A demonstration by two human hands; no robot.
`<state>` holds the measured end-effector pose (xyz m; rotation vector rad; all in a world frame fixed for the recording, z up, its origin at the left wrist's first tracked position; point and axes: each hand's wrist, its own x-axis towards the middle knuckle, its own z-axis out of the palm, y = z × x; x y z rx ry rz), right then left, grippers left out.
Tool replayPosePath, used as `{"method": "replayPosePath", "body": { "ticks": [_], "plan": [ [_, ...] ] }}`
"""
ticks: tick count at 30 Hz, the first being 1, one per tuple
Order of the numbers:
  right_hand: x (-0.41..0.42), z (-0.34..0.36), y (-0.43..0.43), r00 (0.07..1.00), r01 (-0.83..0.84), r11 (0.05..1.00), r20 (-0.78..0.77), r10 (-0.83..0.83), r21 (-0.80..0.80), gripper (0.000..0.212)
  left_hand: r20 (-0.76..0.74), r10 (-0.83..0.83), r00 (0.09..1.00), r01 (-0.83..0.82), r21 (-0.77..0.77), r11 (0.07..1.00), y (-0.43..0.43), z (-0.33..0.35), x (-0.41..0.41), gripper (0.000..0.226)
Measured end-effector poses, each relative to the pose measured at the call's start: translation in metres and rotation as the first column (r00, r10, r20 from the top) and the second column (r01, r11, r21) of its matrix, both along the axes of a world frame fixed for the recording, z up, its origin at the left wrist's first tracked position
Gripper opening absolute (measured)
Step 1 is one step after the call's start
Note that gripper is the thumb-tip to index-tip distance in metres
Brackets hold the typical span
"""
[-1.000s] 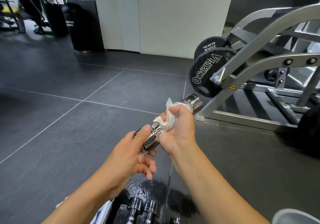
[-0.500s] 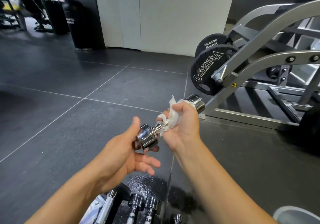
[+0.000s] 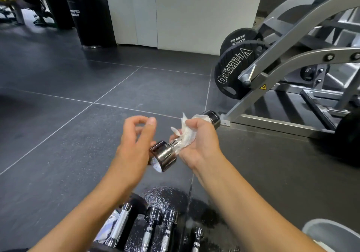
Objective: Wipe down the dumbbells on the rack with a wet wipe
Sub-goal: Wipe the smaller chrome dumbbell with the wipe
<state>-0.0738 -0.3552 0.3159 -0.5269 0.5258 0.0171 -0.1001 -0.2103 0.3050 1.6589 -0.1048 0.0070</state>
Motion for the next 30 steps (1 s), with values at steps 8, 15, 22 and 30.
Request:
{"method": "replayPosePath", "body": {
  "ticks": [8, 15, 22, 30],
  "plan": [
    [-0.013, -0.011, 0.008, 1.000, -0.023, 0.983, 0.010, 0.026, -0.181, 0.010, -0.310, -0.224, 0.924, 0.204, -0.096, 0.974, -0.005, -0.032, -0.020, 0.046],
    [-0.018, -0.055, 0.005, 0.986, -0.016, 0.975, -0.166, -0.021, -0.222, 0.028, 0.006, -0.214, 0.977, 0.179, 0.527, 0.831, 0.026, -0.037, -0.018, 0.079],
    [-0.047, -0.147, 0.010, 0.910, -0.252, 0.885, -0.406, 0.080, -0.392, 0.031, -0.036, -0.259, 0.965, 0.180, 0.810, 0.558, 0.041, -0.036, -0.016, 0.045],
    [-0.085, -0.243, 0.010, 0.762, -0.503, 0.794, -0.608, 0.222, -0.340, 0.022, -0.043, -0.382, 0.923, 0.224, 0.868, 0.443, 0.023, -0.036, -0.015, 0.037]
  ]
}}
